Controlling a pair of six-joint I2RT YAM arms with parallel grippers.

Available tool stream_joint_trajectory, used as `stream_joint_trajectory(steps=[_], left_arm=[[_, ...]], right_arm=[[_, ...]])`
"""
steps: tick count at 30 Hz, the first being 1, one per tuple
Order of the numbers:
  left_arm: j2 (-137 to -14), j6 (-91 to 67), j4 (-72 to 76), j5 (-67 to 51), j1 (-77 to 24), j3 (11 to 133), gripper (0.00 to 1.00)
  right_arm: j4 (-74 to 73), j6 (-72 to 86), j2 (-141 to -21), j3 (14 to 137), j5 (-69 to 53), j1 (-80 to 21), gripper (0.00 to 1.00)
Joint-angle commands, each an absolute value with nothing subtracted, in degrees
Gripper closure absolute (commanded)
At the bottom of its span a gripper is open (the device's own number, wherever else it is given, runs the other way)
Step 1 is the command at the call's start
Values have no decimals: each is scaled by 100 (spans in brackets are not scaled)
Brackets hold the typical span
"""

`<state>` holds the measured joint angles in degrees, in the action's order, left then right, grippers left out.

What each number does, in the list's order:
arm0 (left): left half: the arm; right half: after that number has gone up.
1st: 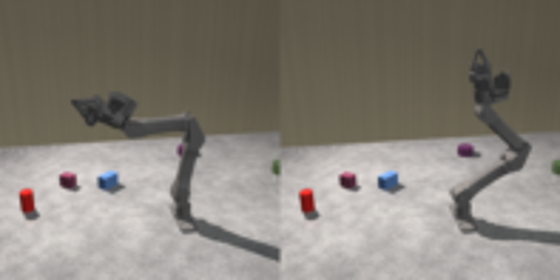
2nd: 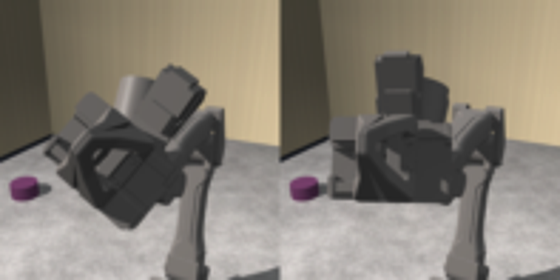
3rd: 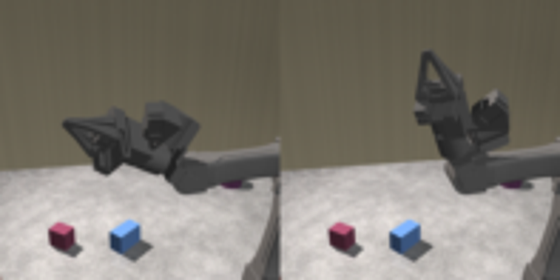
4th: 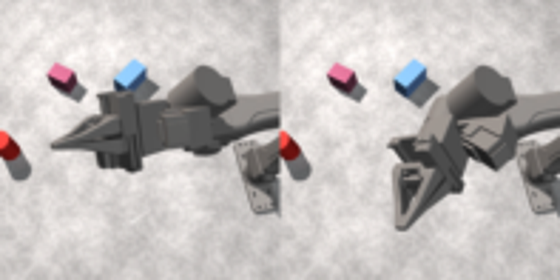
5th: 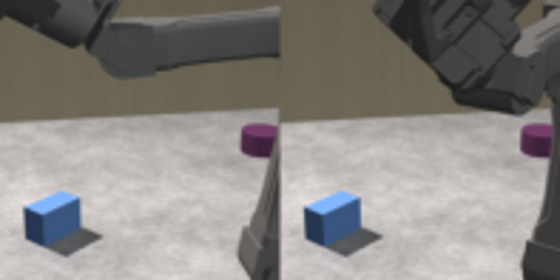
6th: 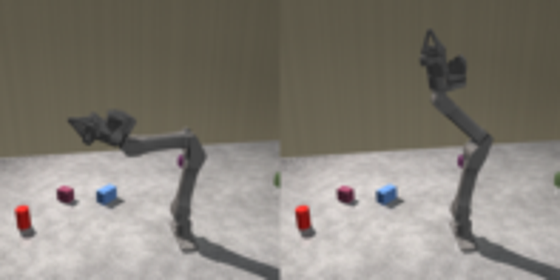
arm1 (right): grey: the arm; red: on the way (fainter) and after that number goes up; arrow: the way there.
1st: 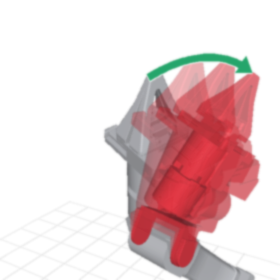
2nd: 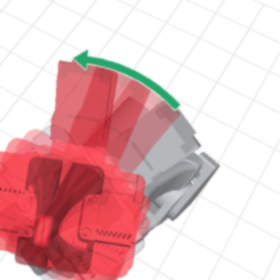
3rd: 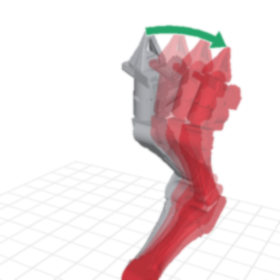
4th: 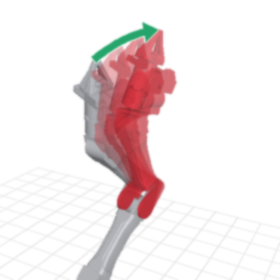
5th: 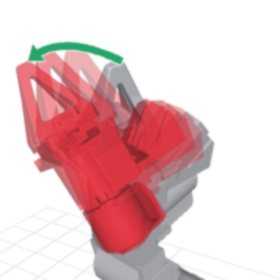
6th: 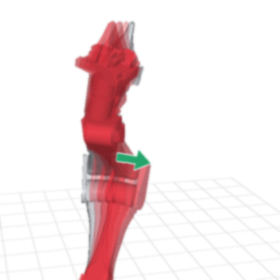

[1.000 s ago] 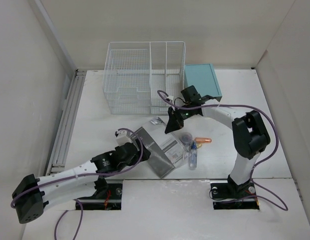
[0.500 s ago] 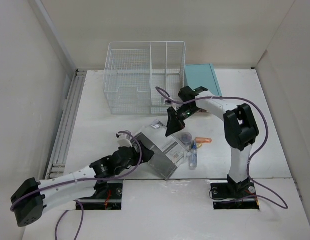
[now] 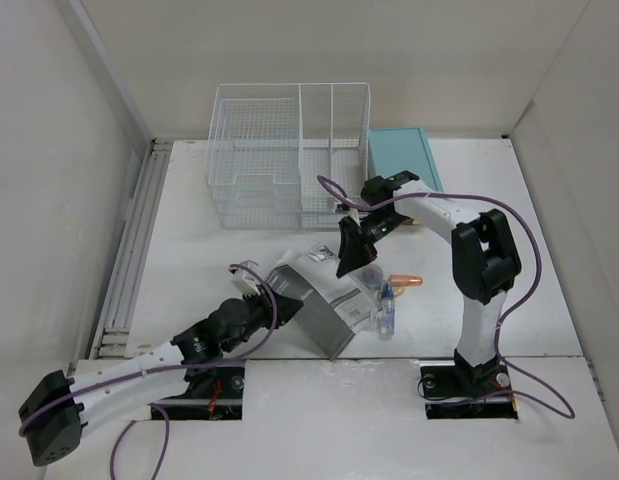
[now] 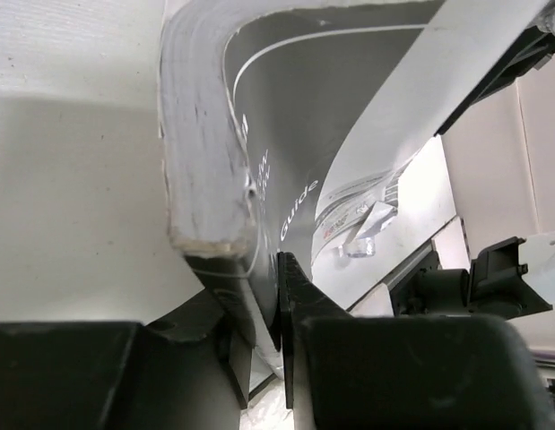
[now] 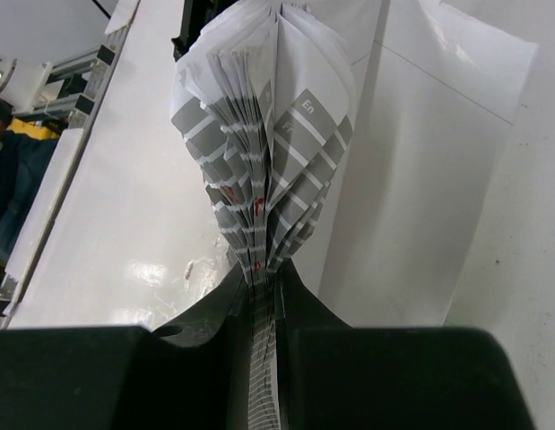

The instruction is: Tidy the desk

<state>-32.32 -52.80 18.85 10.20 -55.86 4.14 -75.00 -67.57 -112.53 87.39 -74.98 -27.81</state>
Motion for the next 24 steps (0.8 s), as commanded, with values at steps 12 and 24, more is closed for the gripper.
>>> stream_joint_trajectory(steps=[12, 24], left_arm=[[-3718, -3526, 1900, 659, -5748, 2274, 100], [-4472, -899, -366, -780, -5810, 5421, 100]], right_arm=[[-3793, -3280, -8431, 8236, -4262, -3646, 52], [-2769, -2487, -7226, 7761, -2874, -3218, 0]])
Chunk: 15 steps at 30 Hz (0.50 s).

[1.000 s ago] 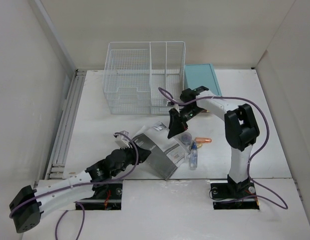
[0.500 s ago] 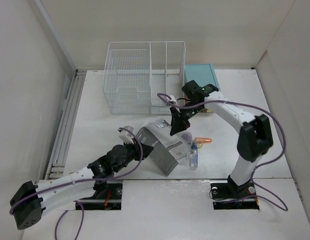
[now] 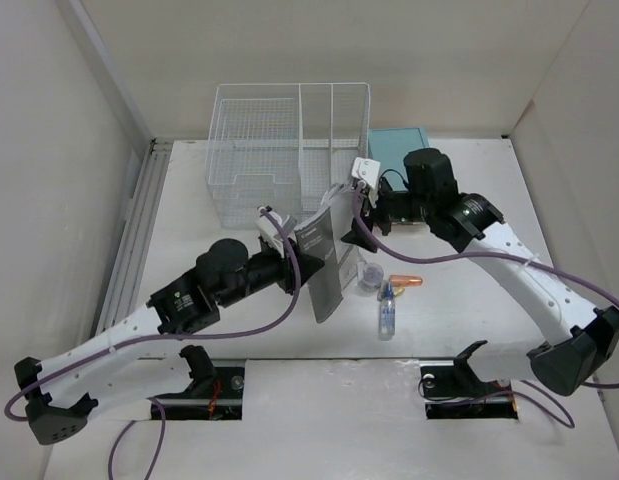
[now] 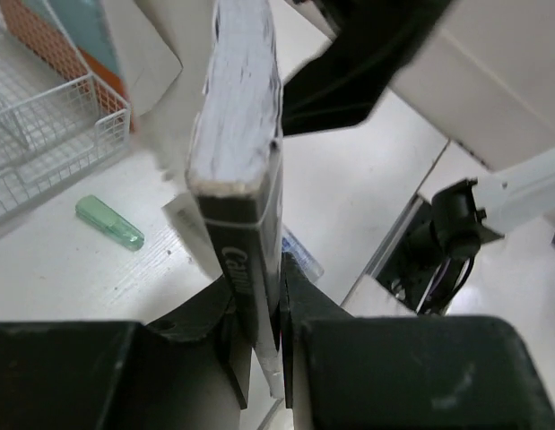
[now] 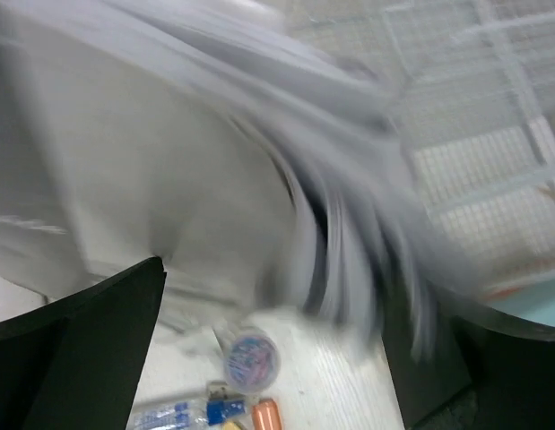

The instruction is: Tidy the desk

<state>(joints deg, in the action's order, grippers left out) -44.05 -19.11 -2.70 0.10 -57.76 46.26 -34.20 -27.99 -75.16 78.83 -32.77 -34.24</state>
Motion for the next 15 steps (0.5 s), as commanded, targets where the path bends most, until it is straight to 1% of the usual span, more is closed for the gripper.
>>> stream_joint_trajectory(steps=[1, 3, 5, 8, 12, 15], left_arm=[[-4535, -897, -543, -861, -5810, 5597, 100], [-4649, -546, -851, -914, -5810, 6027, 100], [-4772, -483, -1185, -984, -5810, 6222, 100], [-4834, -413, -1476, -1116, -5810, 6415, 100], [-4834, -256, -1924, -1116, -5810, 6670, 100], [-4834, 17, -2319, -530, -5810, 7048, 100]], right_arm=[[-2673, -2487, -7129, 7761, -2778, -3147, 0], [-2427, -2487, -6927, 7708, -2655, -2919, 0], [-2364, -2487, -6655, 7708, -2654, -2778, 0], [-2416, -2574, -6548, 7804, -2873, -2594, 0], [-2882, -2900, -6495, 8042, -3584, -2330, 0], [-3084, -3058, -6442, 8295, -3919, -2040, 0]])
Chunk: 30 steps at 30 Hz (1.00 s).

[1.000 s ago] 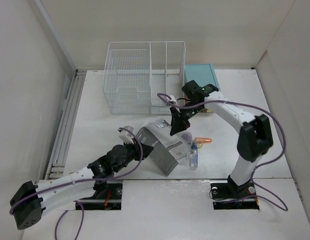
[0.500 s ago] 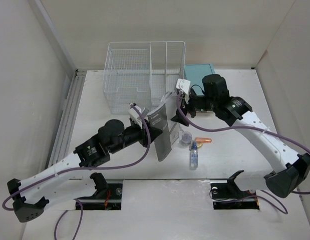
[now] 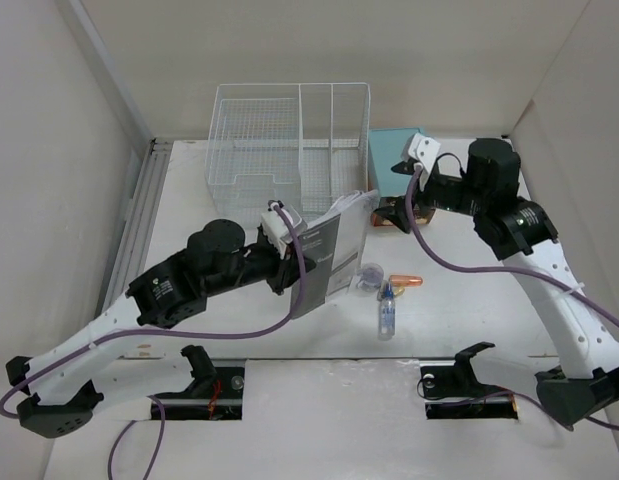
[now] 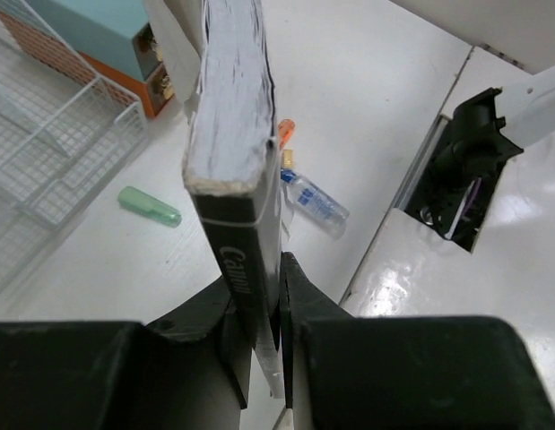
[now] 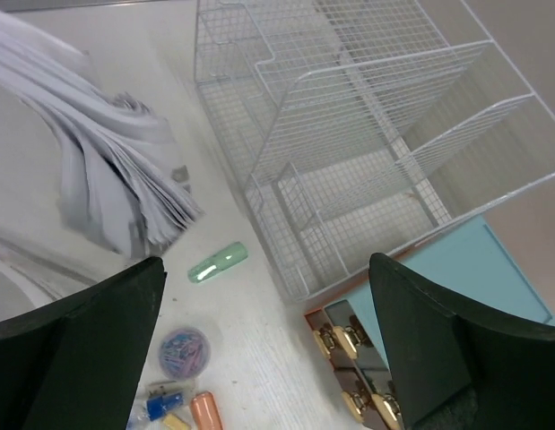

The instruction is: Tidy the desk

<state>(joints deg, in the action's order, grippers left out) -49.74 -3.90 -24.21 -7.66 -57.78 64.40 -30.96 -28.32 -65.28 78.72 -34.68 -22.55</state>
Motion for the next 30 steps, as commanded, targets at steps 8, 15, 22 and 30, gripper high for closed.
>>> stream_joint_trajectory(steps=[8, 15, 22, 30], left_arm=[[-5431, 1122, -2935, 1106, -5810, 7795, 100], [-5862, 2021, -2576, 1942, -5810, 7576, 100], [-5757, 2619, -2145, 1460, -5810, 7515, 100], [-5880, 2804, -2145, 879, -5810, 7813, 100]], right_arm=[[-4218, -4384, -6381, 8947, -5754, -1635, 0], [-4788, -5755, -6012, 8947, -6380, -1635, 0], [-4888, -6179, -6249, 9088, -6303, -2362, 0], [-4791, -6179, -6926, 9141, -5784, -3155, 0]])
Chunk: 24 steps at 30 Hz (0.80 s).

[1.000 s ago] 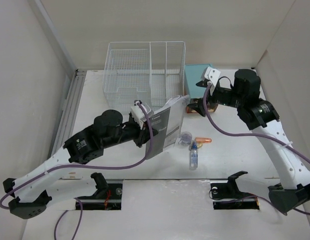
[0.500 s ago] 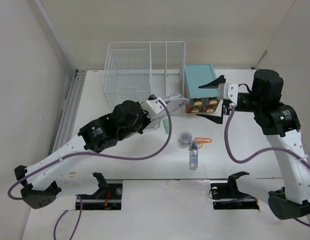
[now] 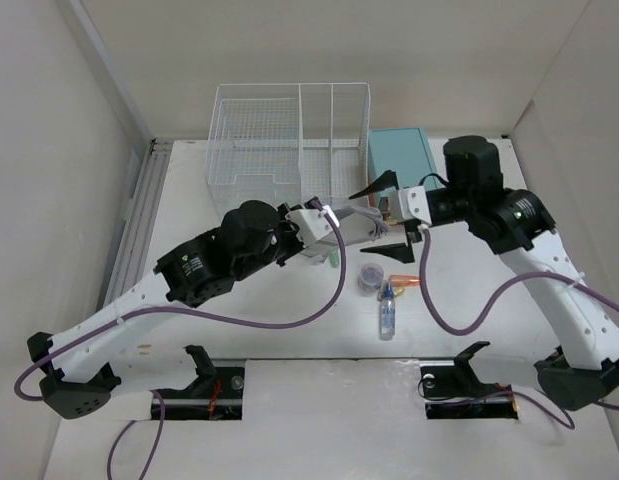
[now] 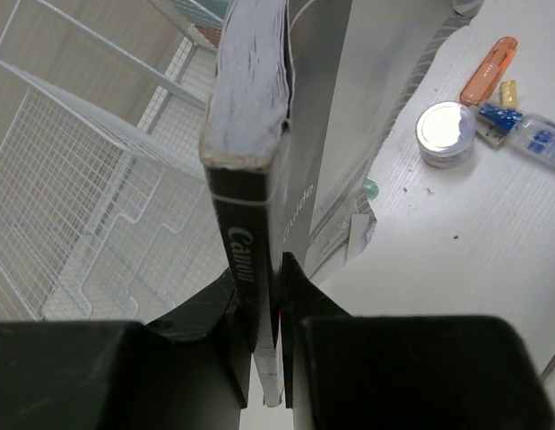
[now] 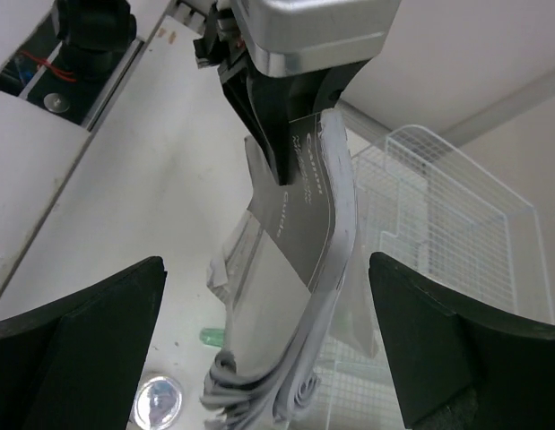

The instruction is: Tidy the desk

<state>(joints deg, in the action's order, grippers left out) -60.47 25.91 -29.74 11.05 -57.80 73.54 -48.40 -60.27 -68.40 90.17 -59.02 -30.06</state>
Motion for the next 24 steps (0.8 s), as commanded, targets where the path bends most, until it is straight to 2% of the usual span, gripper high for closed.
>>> stream_joint_trajectory(steps=[1, 10, 14, 19, 24], left_arm=[[-5932, 2804, -2197, 879, -5810, 7813, 100], [-5985, 2752, -2250, 458, -5810, 7866, 100], [-5846, 2698, -2188, 404, -5810, 7752, 100], [-5660, 2698, -2065, 535, -5810, 7699, 100], [-5607, 2803, -2065, 686, -5810, 7699, 100]], right_arm=[[-4729, -6100, -7004, 9141, -5783, -3216, 0], [-3325, -4976, -7181, 8886, -4897, -3524, 0], [-3243, -4755, -7373, 8824, -4413, -3577, 2], [-3453, -4755, -7436, 8693, -4158, -3577, 21], [-3743, -4878, -7436, 8569, -4096, -3577, 32]])
